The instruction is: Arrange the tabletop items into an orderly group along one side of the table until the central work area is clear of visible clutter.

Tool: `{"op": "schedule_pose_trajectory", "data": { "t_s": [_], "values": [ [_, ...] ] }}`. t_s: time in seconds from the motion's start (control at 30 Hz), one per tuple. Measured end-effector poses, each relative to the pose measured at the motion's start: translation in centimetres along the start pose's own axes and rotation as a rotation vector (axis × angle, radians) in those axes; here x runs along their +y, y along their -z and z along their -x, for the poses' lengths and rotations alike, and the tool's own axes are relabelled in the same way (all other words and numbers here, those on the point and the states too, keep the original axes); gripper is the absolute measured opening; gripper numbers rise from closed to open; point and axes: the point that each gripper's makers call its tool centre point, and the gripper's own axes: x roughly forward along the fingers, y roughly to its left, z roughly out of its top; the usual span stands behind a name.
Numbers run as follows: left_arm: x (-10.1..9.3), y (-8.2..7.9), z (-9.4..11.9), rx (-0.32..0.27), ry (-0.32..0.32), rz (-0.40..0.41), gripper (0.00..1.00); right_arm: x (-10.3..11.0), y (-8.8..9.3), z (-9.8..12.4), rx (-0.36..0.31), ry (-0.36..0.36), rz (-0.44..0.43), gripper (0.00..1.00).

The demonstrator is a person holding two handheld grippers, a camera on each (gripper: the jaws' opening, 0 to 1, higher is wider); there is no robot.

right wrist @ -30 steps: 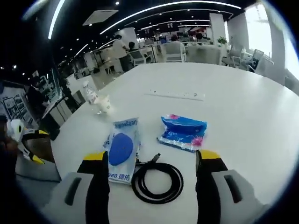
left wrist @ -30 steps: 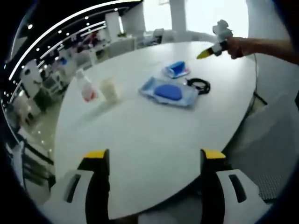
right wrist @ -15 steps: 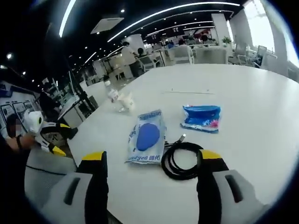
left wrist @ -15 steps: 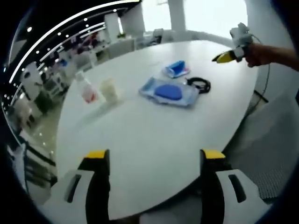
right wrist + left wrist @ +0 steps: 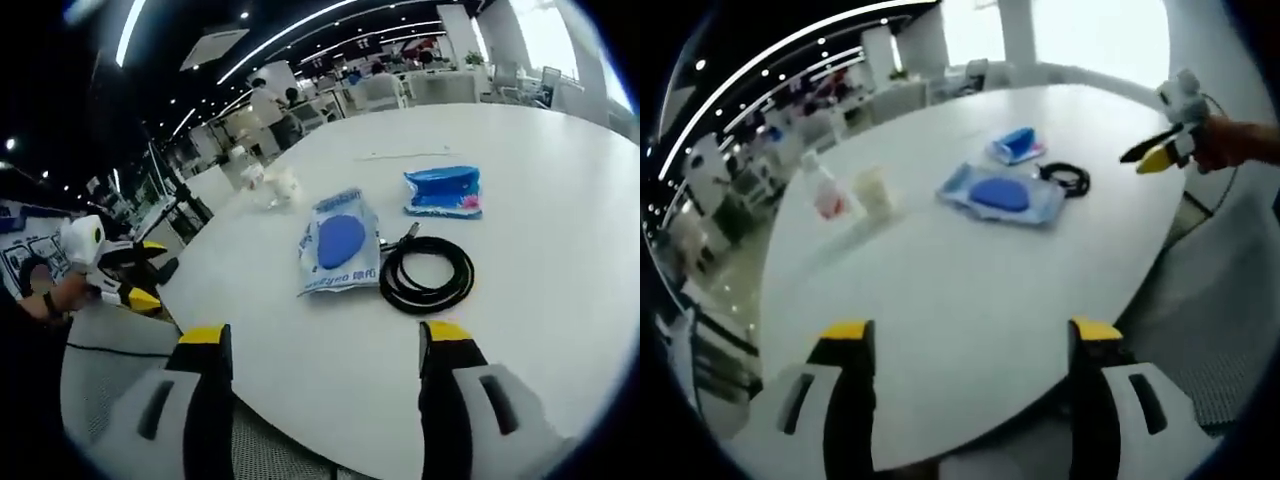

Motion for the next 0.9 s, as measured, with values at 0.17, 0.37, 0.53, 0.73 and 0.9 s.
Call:
{"op": "schedule_pose_trajectory", "data": {
  "t_s": [0.17, 0.37, 0.53, 0.73, 0.9],
  "values": [
    [-0.1, 0.2, -0.1, 0.007, 0.007, -0.001, 0.76, 0.5, 1.0, -0.3, 0.013, -0.005, -0.005, 0.75],
    [-0.1, 0.2, -0.1, 0.009, 0.003, -0.004, 0.76, 0.6, 2.4, -0.7, 0.039, -0.023, -0.011, 0.75],
    [-0.1, 0.4, -0.1, 0.020, 0.008, -0.002, 0.76, 0.9, 3.0, -0.8, 0.052, -0.041, -0.023, 0.74],
    [-0.2, 0.7, -0.1, 0.032, 0.009, -0.021, 0.76, 1.5, 3.1, -1.1, 0.049, -0.059, -0.031, 0.72],
    [-0.1, 0.7, -0.1, 0.035, 0.008, -0.011, 0.76, 1.6, 3.0, -1.4, 0.045, -0.068, -0.033, 0.71]
  ]
}}
